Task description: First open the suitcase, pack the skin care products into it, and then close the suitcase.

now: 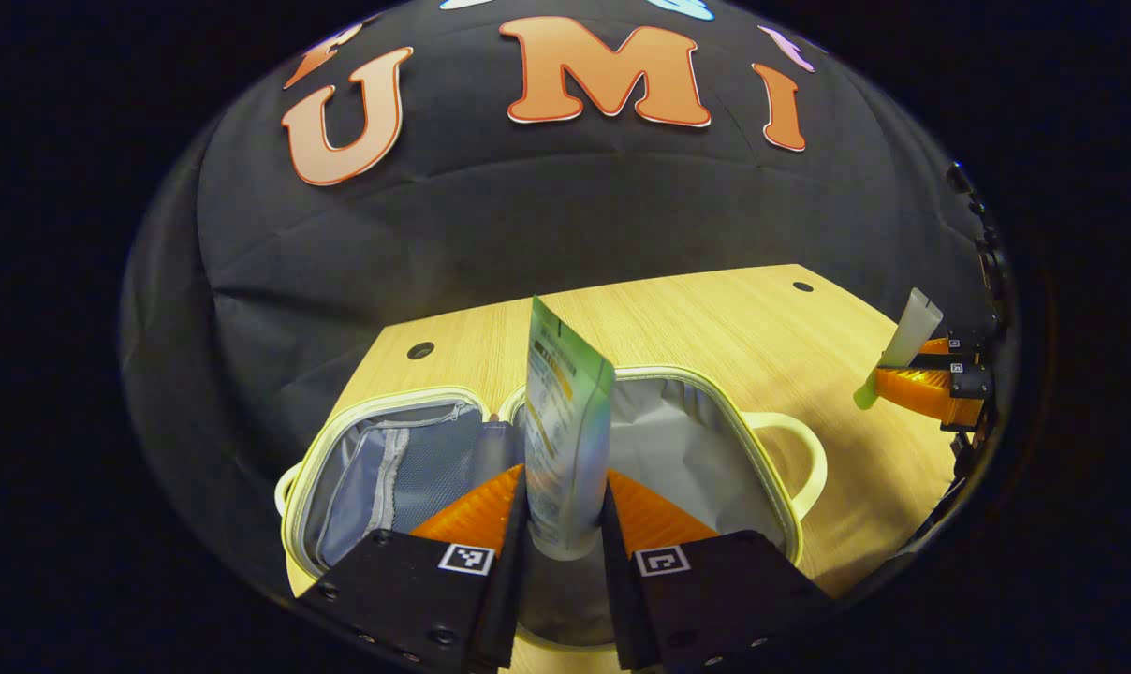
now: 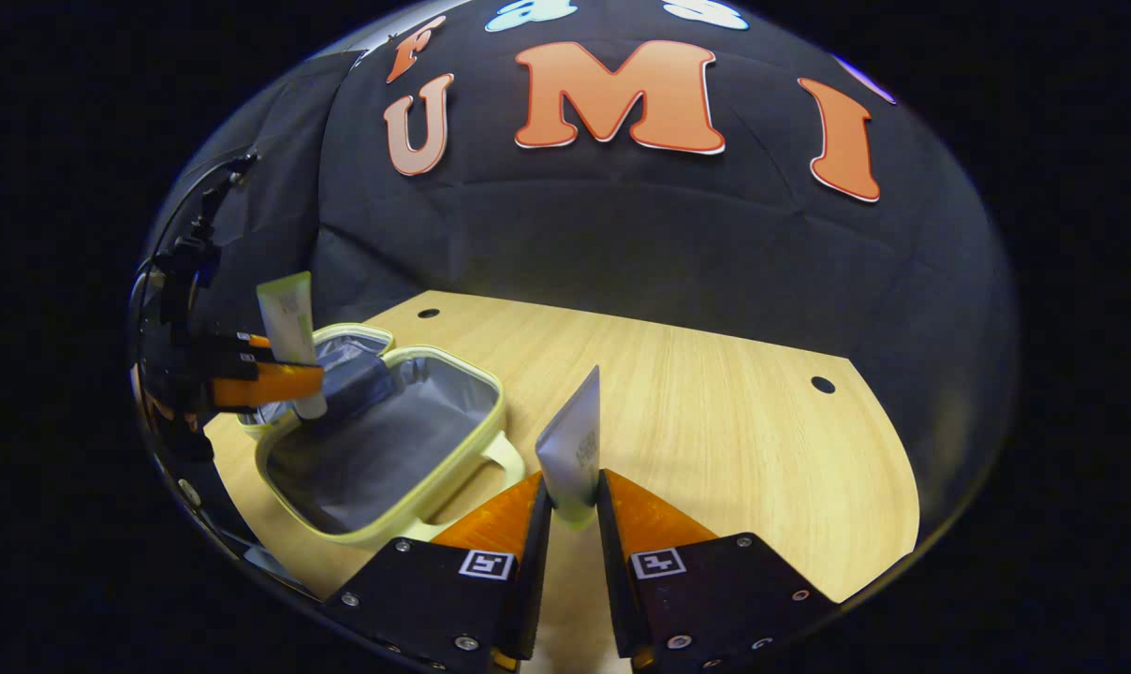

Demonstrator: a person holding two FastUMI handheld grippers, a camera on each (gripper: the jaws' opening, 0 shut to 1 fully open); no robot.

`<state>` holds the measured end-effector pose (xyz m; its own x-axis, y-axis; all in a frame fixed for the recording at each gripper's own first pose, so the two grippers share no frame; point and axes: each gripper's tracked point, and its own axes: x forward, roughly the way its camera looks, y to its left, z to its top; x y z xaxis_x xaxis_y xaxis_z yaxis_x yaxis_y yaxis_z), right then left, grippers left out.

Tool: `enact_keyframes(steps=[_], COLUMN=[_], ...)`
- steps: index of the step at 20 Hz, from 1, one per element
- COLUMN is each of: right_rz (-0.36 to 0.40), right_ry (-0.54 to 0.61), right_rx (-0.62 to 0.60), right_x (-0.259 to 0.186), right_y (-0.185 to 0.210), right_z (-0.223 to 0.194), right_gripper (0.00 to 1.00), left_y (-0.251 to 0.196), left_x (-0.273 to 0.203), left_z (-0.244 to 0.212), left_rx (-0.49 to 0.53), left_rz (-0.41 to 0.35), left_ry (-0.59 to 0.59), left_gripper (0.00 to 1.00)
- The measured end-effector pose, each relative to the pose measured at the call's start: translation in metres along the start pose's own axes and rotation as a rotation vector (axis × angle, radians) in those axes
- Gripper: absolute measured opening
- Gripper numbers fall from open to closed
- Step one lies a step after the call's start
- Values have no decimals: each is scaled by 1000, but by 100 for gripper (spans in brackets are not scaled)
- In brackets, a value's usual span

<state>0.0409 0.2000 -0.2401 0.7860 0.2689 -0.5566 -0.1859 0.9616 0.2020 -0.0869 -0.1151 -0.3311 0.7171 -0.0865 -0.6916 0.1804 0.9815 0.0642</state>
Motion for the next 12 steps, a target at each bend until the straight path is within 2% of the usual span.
enact_keyframes(steps=[5,12], right_rz=[26,77], right_ry=[-4,76], right_rx=[5,21], right_x=[8,20], right_y=[58,127], right_z=[10,-4], right_gripper=[31,32], left_y=[7,-12], left_x=[20,25], left_z=[-35,-73], left_rx=[17,-9], left_rz=[-113,-291], left_ry=[114,325], left_gripper=[40,39])
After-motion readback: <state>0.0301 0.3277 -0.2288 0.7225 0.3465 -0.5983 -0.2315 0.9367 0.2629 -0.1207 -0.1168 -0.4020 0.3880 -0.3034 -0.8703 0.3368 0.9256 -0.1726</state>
